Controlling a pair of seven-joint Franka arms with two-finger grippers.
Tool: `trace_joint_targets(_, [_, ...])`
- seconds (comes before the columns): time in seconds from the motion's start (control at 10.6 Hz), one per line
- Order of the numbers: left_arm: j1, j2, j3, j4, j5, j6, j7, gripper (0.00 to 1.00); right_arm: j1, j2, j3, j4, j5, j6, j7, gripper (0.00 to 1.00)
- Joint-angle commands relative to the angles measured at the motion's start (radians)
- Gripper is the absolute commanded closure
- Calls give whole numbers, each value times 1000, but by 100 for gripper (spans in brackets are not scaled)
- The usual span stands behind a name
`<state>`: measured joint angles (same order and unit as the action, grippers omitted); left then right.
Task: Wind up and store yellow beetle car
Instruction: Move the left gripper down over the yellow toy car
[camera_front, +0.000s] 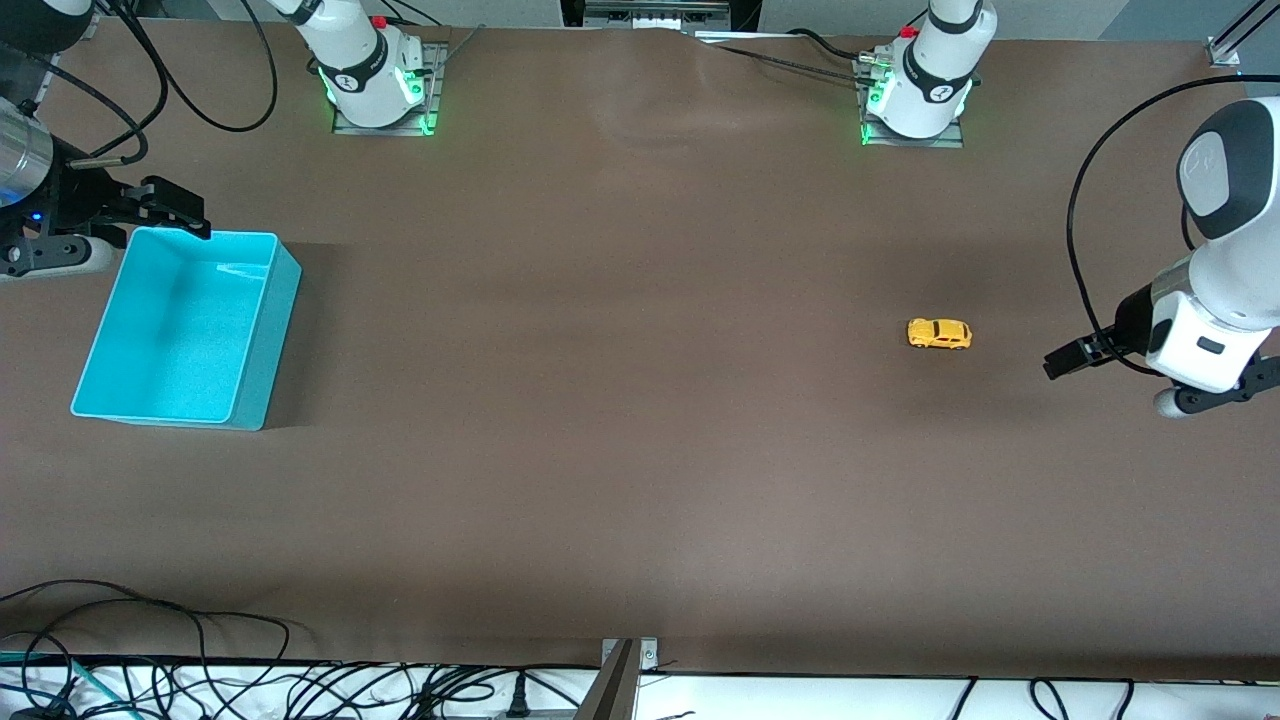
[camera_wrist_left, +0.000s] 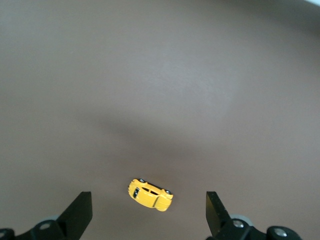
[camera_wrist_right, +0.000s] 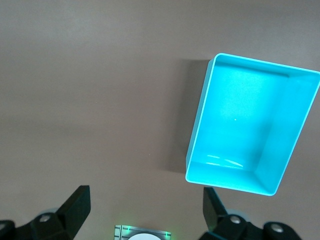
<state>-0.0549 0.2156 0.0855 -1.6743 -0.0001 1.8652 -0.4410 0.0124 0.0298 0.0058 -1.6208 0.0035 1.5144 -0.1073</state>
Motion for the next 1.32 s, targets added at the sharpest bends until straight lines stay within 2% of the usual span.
trace_joint_targets(0.0, [0, 13, 2, -24, -17, -6, -251, 0, 0, -5, 0, 13, -13, -20, 12, 0])
trace_joint_targets(0.28, [0, 42, 0, -116, -34, -1, -558, 0, 0, -5, 0, 13, -13, -20, 12, 0])
trace_joint_targets(0.38, [1, 45, 2, -154, -81, 24, -623, 0, 0, -5, 0, 13, -13, -20, 12, 0])
trace_joint_targets(0.66, [4, 42, 0, -275, -101, 196, -884, 0, 0, -5, 0, 13, -13, -19, 11, 0])
trace_joint_targets(0.85, [-3, 39, -3, -350, -94, 259, -938, 0, 0, -4, 0, 13, -13, -20, 11, 0])
trace_joint_targets(1.04, [-3, 19, -16, -470, -86, 372, -947, 0, 0, -4, 0, 13, -13, -19, 11, 0])
trace_joint_targets(1.23, [-3, 13, -33, -540, -69, 469, -1028, 0, 0, -2, 0, 13, -14, -19, 9, 0])
